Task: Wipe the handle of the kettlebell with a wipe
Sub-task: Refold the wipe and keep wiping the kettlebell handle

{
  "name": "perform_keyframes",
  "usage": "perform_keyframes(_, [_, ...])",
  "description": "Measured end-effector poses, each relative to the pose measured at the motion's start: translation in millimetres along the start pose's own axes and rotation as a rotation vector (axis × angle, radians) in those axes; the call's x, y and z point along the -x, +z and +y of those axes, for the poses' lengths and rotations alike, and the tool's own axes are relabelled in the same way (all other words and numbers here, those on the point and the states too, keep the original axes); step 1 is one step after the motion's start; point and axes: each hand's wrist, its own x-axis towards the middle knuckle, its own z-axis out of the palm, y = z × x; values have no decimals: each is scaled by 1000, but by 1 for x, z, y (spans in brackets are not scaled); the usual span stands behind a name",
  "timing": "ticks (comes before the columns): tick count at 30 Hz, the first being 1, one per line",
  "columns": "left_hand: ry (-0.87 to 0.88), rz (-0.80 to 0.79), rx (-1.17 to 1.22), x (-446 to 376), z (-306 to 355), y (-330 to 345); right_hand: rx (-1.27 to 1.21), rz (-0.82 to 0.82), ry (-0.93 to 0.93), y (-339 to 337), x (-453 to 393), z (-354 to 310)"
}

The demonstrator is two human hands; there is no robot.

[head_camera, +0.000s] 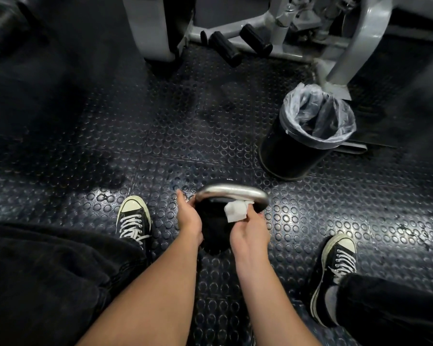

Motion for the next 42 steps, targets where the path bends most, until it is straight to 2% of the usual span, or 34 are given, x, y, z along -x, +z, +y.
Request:
perform_keyframes(2, [2,10,-9,-2,-2,-1,-64,-40,32,-6,-4,-1])
perform_keyframes(7, [-2,11,-17,3,1,-3,31,-111,84,-2,-10,5])
perform_keyframes(15, [1,52,-33,4,1,-3,-159,-152,110,-6,-16,-5])
perform_keyframes(20, [9,67,-24,3,-1,-5,-28,-197,96,-9,-21,-5])
perform_keyframes(23, [-3,70,-41,2,0,-3,32,-125,43,-13,-36,-9])
perform_keyframes(25, [4,58,-51,7,3,-2,301,-149,-77,-12,-37,-3])
perform_keyframes(26, [4,57,-49,8,3,-2,280,-193,-56,-14,-38,-4])
perform_keyframes(27, [1,62,-47,9,3,-2,113,-240,40,-15,-38,-2])
perform_keyframes(28, [10,61,-48,9,3,-2,69,-264,47,-14,-33,-1])
perform_keyframes(30, [21,53,-42,8,3,-3,-42,-260,130,-19,-35,-3])
perform_keyframes(36, [2,51,-49,10,4,-2,7,-216,98,-7,-37,-7])
perform_keyframes(42, [15,35,-45,5,1,-4,-36,-290,187,-15,-32,-19])
